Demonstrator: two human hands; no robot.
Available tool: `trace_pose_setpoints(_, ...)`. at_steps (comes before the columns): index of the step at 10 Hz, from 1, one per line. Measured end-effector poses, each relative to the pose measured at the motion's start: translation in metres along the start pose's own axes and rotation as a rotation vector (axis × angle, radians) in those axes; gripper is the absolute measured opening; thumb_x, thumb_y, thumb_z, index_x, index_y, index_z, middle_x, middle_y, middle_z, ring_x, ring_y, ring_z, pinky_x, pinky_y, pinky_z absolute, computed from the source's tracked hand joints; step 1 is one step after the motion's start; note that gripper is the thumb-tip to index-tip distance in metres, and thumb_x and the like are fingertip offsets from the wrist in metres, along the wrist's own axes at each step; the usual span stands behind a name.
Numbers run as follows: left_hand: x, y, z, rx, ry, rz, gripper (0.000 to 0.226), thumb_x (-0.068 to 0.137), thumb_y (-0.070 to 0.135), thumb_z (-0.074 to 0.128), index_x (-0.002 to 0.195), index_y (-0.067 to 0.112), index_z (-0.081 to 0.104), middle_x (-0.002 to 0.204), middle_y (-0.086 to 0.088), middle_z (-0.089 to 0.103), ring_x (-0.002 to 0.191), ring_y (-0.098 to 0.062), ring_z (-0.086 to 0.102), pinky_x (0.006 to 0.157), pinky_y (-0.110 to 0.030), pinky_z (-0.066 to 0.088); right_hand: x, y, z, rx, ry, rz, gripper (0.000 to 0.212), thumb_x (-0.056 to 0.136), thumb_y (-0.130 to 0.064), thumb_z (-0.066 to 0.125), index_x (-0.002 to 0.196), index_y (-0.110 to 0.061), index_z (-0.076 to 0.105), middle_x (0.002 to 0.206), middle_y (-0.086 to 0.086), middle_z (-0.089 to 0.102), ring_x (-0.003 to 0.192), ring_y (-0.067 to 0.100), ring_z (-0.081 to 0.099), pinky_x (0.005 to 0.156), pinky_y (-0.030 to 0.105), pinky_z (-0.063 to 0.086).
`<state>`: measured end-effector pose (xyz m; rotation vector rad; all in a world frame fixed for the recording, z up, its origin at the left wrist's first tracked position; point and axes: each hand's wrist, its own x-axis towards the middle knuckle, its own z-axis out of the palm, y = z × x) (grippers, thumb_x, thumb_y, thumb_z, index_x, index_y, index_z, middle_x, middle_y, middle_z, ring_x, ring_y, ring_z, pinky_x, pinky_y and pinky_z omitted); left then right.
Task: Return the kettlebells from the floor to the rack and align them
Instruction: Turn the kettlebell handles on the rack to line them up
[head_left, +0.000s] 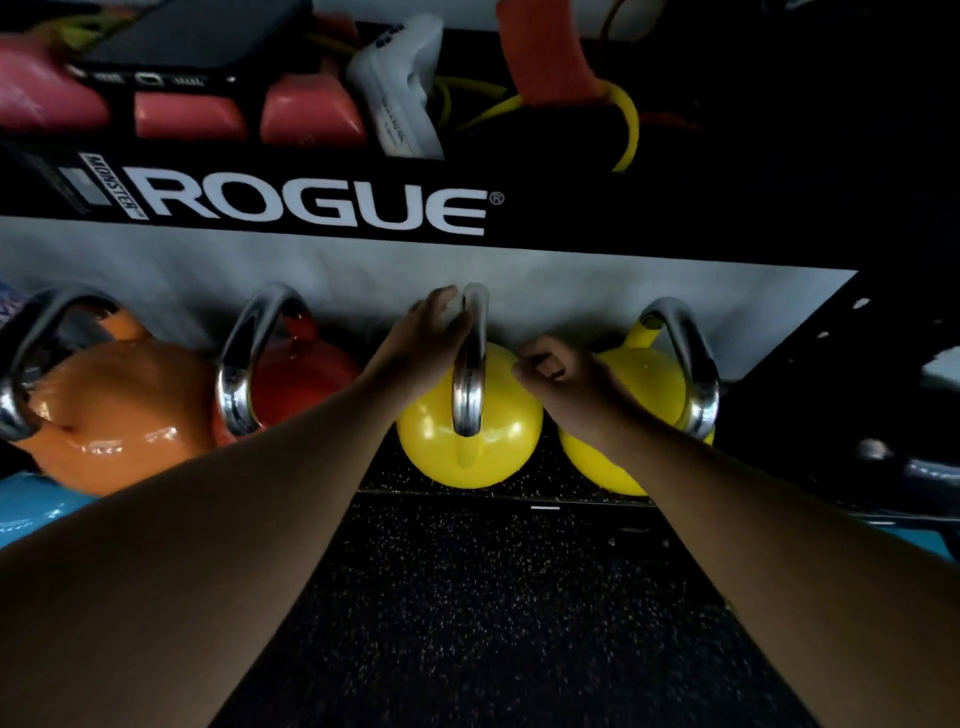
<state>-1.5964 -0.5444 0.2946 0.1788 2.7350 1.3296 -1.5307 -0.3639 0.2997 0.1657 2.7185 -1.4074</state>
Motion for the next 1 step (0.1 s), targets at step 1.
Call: trace_pose_setpoints(1, -0.0121, 0.0037, -0.0002, 0.082, 0.07, 0.089, 0.057, 0.091, 0.051, 0.053, 0.142, 0.026, 0.048, 0.145, -0.006, 0.053, 0.129, -0.026, 0.053, 0.095, -0.03, 0.042, -0.0123, 0.0107, -0.0138, -0.078, 0.062, -0.022, 0.027, 0.088, -0.035, 0.064, 0.112, -0.023, 0.067, 0.105, 0.007, 0.071, 0.099, 0.017, 0.063, 0.08, 0.028, 0.043)
